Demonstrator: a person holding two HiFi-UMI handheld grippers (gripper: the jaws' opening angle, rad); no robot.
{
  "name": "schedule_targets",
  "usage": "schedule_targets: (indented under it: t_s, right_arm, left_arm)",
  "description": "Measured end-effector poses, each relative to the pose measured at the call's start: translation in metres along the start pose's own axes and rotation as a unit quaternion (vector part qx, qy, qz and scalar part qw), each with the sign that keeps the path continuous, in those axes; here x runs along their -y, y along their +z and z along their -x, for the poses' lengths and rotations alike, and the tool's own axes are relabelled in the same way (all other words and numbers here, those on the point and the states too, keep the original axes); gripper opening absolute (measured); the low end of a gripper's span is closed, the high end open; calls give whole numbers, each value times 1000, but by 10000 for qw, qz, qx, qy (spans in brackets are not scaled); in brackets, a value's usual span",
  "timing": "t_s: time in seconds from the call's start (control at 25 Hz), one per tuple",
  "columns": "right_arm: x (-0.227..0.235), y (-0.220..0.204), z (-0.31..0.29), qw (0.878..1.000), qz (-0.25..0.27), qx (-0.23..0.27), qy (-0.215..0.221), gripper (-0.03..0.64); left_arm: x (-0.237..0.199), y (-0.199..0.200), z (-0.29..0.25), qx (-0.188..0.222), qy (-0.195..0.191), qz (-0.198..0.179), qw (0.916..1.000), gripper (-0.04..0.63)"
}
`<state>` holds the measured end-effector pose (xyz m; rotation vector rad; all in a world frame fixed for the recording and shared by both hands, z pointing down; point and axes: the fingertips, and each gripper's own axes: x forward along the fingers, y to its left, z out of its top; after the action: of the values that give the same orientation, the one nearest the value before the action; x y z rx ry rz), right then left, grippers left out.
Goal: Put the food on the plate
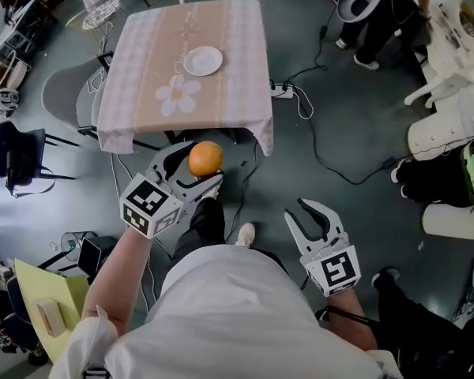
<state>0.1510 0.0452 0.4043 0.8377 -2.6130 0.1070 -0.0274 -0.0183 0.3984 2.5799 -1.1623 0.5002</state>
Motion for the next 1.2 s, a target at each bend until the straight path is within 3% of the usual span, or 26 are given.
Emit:
schedule_targets:
  t_s: [0.24, 0.64, 0.88, 1.2]
  right_arm:
    - [56, 17, -36, 9987, -84, -95, -487, 130]
    - [131, 61, -123, 9908, -434, -246, -1257, 130]
    - [152, 78, -165, 9862, -556, -432, -1496, 130]
    - [162, 77, -184, 9764, -811, -723, -1866, 130]
  left_arm:
    - [-100, 1, -55, -297, 61, -215, 9993, 362]
    - [-296, -13, -155, -1175, 227, -540, 9913, 362]
    - [-369, -36, -206, -1893, 176, -1080, 9758, 362]
    - [-408, -80, -256, -2710, -67, -1535, 9502, 362]
